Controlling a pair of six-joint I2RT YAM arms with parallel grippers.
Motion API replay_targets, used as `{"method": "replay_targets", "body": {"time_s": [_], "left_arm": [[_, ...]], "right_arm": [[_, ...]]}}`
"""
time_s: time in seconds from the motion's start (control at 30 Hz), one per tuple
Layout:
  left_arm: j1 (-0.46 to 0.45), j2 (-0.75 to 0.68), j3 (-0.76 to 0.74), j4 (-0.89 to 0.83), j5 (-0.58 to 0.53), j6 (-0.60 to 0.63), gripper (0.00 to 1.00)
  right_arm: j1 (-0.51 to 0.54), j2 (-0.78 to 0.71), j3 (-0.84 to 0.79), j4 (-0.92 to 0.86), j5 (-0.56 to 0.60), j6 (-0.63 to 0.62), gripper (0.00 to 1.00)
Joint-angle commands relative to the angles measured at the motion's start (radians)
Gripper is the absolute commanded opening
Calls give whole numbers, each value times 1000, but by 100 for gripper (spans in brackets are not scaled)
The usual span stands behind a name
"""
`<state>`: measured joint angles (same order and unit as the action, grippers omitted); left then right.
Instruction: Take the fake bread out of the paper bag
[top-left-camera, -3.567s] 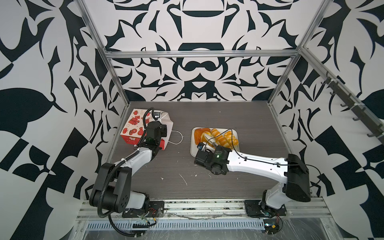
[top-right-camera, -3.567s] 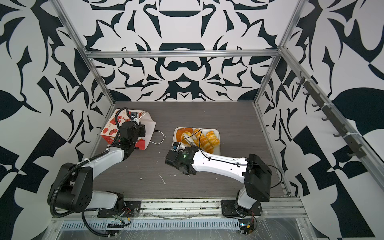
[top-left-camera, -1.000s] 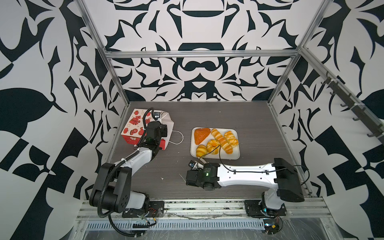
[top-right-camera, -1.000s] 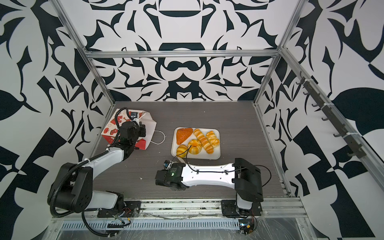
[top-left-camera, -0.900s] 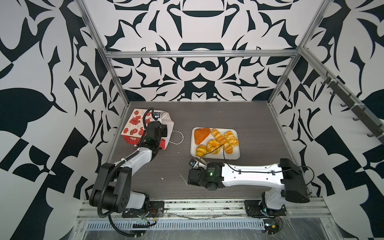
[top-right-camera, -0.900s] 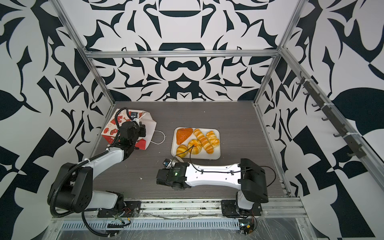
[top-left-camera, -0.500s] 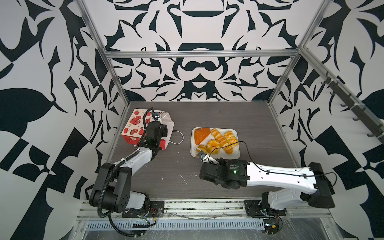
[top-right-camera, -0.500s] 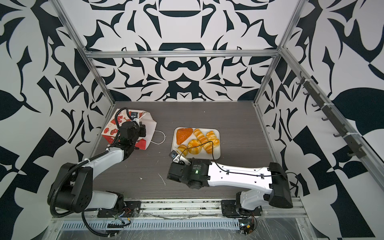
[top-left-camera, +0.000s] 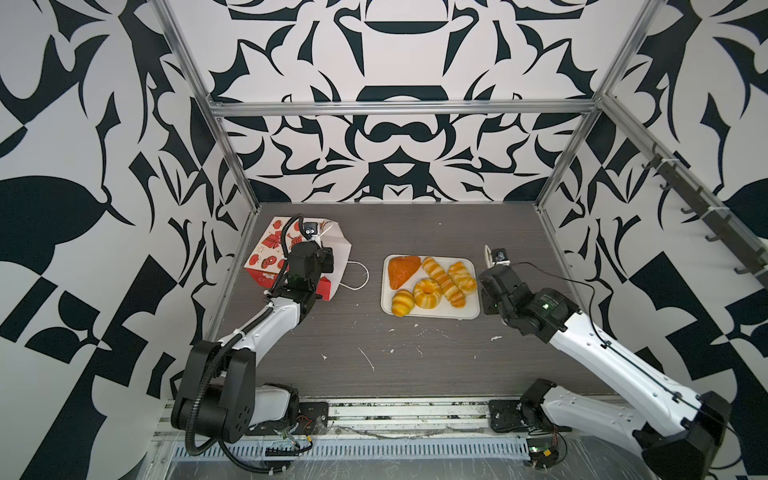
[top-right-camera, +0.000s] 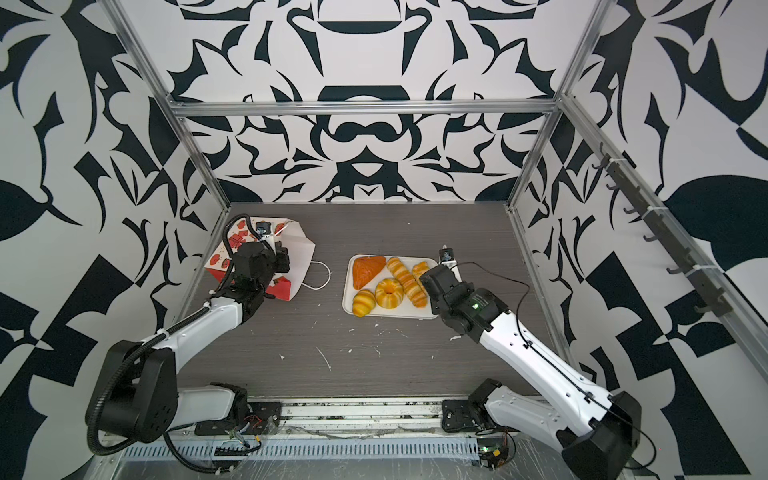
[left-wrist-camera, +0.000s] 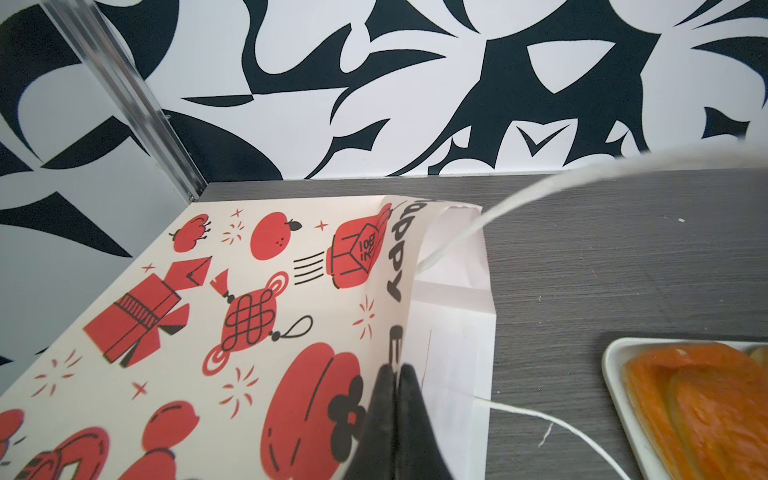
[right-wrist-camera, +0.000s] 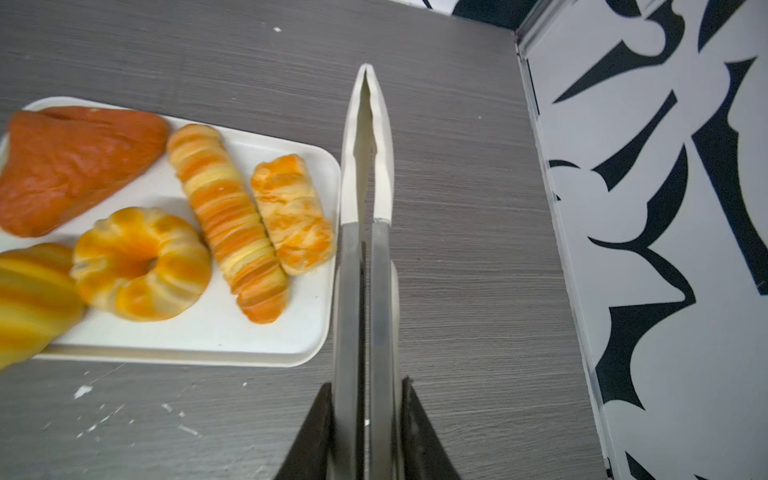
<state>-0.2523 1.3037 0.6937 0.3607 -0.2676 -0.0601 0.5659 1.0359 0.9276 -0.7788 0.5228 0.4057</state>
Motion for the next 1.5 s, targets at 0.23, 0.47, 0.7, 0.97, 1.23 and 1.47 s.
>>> {"method": "replay_targets", "body": {"time_s": [0.23, 0.47, 0.7, 0.97, 1.23, 1.47], "left_arm": [[4, -188, 66, -124, 18, -44, 0], [3, -253, 96, -204, 39, -80, 0], [3, -289, 150, -280, 96, -188, 0], [-7, -312, 247, -380, 172, -360, 0], [-11, -308, 289, -397, 285, -596, 0], [-45, -286, 294, -396, 332, -696, 0]], "right_arm": [[-387, 283, -60, 277, -286, -65, 31], [-469, 482, -37, 346, -298, -47, 39], [-485, 478, -91, 409, -270, -7, 63], [-486, 287, -162, 414, -225, -5, 70], [-486, 255, -193, 420, -233, -11, 71], [-485, 274, -191, 434, -291, -17, 71]]}}
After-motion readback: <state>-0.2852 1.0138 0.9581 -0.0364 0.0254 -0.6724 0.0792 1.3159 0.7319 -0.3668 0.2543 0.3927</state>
